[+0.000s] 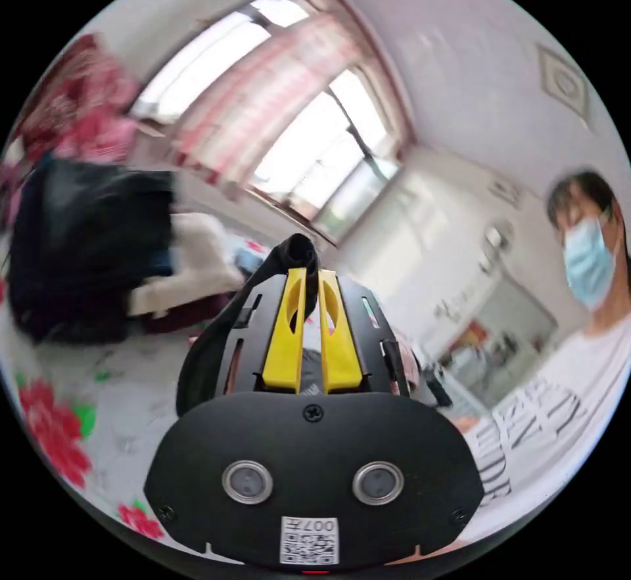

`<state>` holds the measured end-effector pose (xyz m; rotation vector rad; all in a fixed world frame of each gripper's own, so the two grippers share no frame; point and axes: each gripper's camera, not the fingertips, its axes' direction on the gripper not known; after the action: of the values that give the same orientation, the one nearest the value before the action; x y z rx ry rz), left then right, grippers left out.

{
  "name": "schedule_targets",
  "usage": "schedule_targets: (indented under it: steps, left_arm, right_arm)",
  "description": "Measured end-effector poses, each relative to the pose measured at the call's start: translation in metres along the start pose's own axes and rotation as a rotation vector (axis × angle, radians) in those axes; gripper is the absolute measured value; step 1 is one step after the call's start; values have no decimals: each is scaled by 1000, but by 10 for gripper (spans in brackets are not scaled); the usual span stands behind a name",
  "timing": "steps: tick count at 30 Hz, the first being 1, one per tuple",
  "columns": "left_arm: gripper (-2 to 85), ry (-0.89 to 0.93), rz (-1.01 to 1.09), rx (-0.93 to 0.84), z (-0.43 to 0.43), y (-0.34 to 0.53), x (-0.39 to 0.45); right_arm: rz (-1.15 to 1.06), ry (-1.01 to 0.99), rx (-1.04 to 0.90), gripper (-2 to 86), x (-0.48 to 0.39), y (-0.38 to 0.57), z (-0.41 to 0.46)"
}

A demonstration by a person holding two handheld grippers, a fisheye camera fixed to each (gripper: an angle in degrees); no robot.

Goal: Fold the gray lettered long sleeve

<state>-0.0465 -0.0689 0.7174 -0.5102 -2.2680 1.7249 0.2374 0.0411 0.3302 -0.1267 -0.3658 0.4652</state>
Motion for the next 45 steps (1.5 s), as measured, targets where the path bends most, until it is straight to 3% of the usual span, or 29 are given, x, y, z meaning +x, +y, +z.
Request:
schedule_targets:
  steps: [3,4,8,12,16,23,28,40,45]
  left_arm:
    - [71,366,144,-324,143,42,72]
    - [89,404,158,-450,188,72,90]
    - [105,329,60,-679,263,163,100]
    - [94,40,-103,-852,283,235,64]
    - [90,-227,-157,-887,286,257,25]
    - [87,-440,-194,-918,334,283,-22]
    - [43,-561,-220,-962,372,324,-50]
    - [29,-549,-162,-948,398,354,-65]
    - [30,-559,-195,-923,398,364,-74]
  right_arm:
    - [74,-11,31,-1,21,9,-8]
    - [103,-18,47,0,29,14,-11]
    - [180,-16,81,3,53,31,-20]
    - [194,-4,78,10,66,31,-18]
    - [133,-29,38,22,64,9,-5]
    - [-7,51,-167,30,29,-8,50]
    - [-9,142,-207,11,21,-22,67]
    - [16,160,-239,12,35,-18,47]
    - [-119,258,-94,36,0,-47,15]
